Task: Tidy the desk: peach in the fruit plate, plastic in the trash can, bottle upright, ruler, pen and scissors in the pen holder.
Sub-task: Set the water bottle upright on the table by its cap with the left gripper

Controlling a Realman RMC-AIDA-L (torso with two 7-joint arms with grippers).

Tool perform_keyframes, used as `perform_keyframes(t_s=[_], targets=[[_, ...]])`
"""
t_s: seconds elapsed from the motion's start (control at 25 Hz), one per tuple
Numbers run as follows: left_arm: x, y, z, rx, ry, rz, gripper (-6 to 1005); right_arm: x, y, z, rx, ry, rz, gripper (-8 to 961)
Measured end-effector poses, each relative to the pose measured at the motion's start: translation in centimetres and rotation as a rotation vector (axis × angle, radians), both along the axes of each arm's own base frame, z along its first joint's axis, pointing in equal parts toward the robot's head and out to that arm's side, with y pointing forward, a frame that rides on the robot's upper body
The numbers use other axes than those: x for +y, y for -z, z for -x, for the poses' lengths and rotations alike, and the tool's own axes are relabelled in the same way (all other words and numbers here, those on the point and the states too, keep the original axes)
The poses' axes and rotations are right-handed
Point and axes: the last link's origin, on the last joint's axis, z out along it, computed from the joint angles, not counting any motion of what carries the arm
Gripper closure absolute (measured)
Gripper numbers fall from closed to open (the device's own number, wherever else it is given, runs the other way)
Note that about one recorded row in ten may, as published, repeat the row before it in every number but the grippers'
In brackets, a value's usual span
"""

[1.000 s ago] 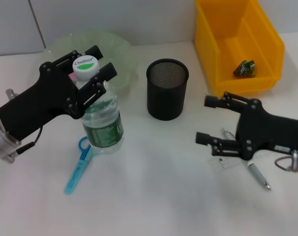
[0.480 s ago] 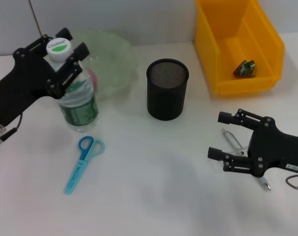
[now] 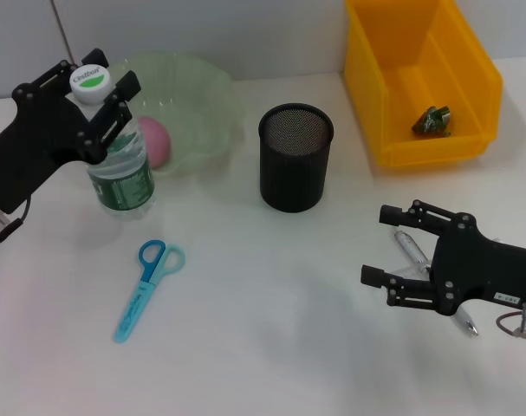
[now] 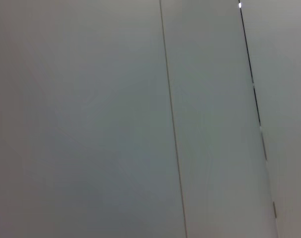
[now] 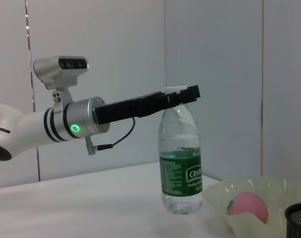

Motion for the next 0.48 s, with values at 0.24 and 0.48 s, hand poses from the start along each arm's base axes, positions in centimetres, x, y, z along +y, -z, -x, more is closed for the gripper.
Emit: perform_keyframes(t_s=[0.24, 0.48], targets=[[0.45, 0.89, 0.23, 0.043, -0.025, -0.013, 560, 0.2, 0.29, 0.18, 0.004, 0.0, 0.009, 123], [0.73, 1.04, 0.9, 0.063, -0.07, -0.042, 560, 0.56, 0.42, 0.5, 0.007, -0.009, 0.013, 123]])
